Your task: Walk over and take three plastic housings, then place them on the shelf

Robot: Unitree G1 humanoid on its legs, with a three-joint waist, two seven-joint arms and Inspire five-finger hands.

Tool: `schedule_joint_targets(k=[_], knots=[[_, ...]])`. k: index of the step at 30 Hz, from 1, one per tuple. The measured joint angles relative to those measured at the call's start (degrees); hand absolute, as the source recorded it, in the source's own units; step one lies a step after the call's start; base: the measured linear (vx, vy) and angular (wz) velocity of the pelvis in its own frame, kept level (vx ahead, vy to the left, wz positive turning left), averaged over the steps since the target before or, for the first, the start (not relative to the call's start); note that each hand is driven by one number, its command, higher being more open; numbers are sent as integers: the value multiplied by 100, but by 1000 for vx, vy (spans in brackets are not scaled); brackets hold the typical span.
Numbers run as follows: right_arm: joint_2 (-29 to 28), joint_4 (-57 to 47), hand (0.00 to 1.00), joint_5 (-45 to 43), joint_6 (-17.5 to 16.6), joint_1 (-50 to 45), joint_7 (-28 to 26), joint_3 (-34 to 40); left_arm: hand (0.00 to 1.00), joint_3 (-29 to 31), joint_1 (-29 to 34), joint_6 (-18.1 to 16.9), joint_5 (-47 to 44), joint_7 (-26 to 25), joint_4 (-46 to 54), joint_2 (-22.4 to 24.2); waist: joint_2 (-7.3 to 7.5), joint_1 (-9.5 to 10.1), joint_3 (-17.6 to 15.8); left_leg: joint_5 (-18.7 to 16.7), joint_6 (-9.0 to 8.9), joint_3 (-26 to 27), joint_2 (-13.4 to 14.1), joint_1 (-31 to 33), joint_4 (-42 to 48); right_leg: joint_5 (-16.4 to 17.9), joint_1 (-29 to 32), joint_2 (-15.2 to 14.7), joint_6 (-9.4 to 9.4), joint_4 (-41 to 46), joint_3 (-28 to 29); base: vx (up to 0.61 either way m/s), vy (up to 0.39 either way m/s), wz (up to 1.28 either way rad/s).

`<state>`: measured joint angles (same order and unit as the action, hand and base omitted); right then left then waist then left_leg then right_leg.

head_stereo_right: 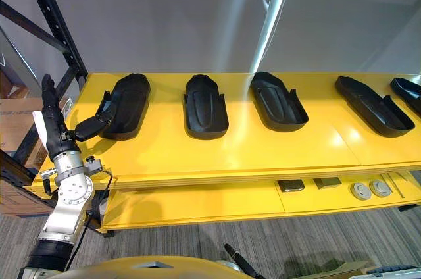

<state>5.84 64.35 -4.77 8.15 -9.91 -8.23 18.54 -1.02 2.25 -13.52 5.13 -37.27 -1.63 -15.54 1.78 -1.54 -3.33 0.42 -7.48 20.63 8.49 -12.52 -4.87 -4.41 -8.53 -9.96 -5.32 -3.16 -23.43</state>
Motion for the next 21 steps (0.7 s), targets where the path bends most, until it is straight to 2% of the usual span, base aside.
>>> schedule_joint_targets(k=[4, 7, 11, 13, 21], knots=[[0, 0, 100, 0, 25, 11, -10, -3, 100, 27, 5, 0, -7, 128, -27, 0, -1, -1, 0, 6, 2, -2, 1, 0, -2, 20, 0, 1, 31, -1, 1, 0, 0, 0], [0, 1, 100, 1, 59, 4, -9, -5, 100, 35, 8, 3, -130, 467, -28, -1, -3, -3, -2, 9, 2, -2, 0, 0, -14, 20, 0, 1, 30, -2, 1, 0, 0, 0], [0, 1, 100, 3, 109, 5, -8, -3, 100, 40, 13, 268, -546, 1061, -177, -2, -13, -8, -8, 10, 3, -1, 0, 3, -16, 20, 1, 1, 29, -11, 1, 0, 0, 0], [0, 0, 100, 3, 113, 9, -8, -2, 100, 31, 53, 292, -717, 1177, -316, -1, -20, -21, -13, 10, 3, 1, 0, 7, -16, 19, 7, 1, 26, -14, 1, 0, 0, 0], [0, 0, 100, 2, 126, 80, -9, 2, 100, 21, 111, 497, -958, 1214, -394, 1, -22, -13, -133, 9, 2, -5, 0, 14, -2, -4, 6, 3, -11, -20, 1, 0, 0, 0]])
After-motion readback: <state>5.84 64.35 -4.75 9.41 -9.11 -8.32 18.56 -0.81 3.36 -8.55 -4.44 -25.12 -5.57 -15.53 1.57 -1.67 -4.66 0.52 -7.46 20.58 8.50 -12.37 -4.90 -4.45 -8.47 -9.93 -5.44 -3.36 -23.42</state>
